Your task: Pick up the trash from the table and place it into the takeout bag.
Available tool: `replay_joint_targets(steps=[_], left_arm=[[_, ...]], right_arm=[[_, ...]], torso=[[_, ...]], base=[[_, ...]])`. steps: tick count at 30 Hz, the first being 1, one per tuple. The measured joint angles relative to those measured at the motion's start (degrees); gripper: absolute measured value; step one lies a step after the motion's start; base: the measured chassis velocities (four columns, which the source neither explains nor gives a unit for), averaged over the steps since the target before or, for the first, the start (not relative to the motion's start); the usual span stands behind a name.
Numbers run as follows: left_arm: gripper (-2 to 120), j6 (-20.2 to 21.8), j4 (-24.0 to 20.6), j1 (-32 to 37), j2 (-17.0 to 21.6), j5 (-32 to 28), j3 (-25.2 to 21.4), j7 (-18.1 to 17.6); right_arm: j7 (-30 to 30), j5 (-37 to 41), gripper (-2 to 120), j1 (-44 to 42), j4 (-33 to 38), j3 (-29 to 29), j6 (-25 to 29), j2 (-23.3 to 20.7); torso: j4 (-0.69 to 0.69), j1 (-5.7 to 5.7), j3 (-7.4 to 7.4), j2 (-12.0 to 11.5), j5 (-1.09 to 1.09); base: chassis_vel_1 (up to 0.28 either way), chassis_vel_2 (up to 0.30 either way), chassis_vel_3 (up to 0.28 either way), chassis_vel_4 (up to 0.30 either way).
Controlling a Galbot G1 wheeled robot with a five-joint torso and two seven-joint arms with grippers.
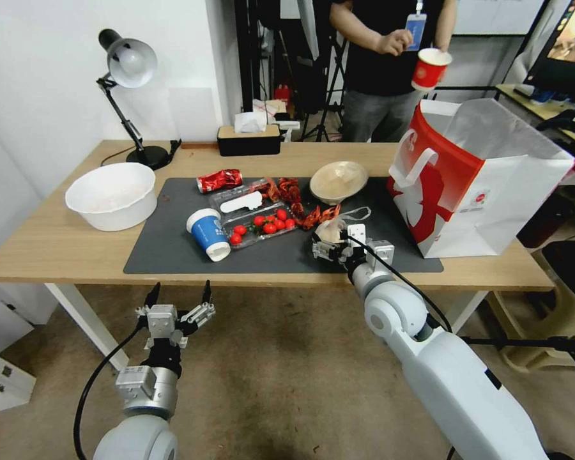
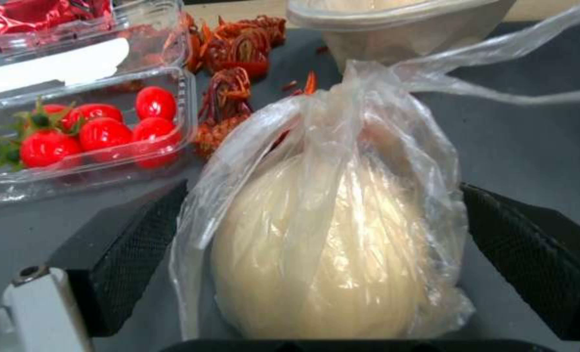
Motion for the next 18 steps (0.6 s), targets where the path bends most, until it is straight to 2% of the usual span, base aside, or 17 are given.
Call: replay_joint_targets(steps=[13, 18], left_arm=[[100, -0.1, 0.6, -0.4, 0.2, -0.2, 0.0, -0.1], [100, -0.2, 0.9, -0.5, 0.3, -0.3, 0.0, -0.1]], right_arm=[[-0.7, 1.1, 100, 0.9, -2.5, 0.0, -1.0, 0.6], [-0.7, 1.6, 86, 1.0, -2.9, 0.1, -1.0, 0.8]], torso=[[0.00, 0.00, 0.00, 0.0, 0.00], [-0.01, 0.00, 0.00, 0.0, 0.00]], base=[[0.000, 0.000, 0.000, 0.000], [0.000, 0.000, 0.000, 0.000]])
